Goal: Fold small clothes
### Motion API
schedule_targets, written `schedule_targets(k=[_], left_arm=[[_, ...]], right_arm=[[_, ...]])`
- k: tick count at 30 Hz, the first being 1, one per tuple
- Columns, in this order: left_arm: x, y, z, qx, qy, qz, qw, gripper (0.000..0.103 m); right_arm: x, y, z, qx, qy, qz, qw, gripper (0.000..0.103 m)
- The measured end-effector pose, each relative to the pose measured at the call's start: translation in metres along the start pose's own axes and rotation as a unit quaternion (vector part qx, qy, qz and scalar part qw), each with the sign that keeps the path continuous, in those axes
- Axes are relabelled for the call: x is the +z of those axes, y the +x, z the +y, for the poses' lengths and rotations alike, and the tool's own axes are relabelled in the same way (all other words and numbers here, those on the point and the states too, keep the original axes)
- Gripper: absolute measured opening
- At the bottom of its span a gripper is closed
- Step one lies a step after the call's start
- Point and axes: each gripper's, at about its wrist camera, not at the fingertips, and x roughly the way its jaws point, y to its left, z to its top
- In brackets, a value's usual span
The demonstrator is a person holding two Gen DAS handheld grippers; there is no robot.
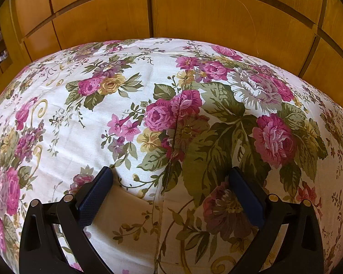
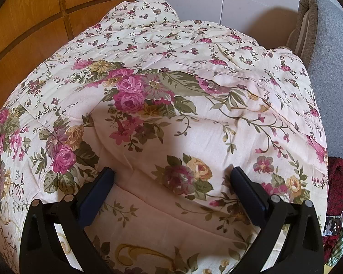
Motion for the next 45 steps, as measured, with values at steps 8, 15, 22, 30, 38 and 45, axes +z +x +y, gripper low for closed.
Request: schedule_targets(k=[8,15,22,30,38,45], left_arm=[[0.0,0.0,0.0,0.0,0.0,0.0,1.0,0.1],[0.0,-0.001,-0.001,0.0,0.0,0.0,1.0,0.1],[-0.001,-0.002,-0.002,0.0,0.0,0.0,1.0,0.1],[0.002,0.003,-0.004,0.009,0.004,0.003,0.9999,0.1],[-0.038,-0.079,-0.048,0.009,0.078,-0.085,0.9933,0.1],[-0.127,-0.175,-0.111,-0.103,0.155,-0.103,0.9772,0.1]], right_arm=[[0.001,0.001,0.0,0.0,0.0,0.0,1.0,0.101],[0.001,0.001,0.0,0.0,0.0,0.0,1.0,0.101],[0.001,0.002,0.001,-0.003,-0.001,0.0,1.0,0.101],[0.001,-0.017,0.009,0.051,-0.06,0.027,0.997,0.101],[-0.064,-0.198,0.047,0.149,-0.16,-0.162,0.962,0.101],[-0.199,-0.262,0.054,0.189,-0.175,-0.151,0.954,0.101]])
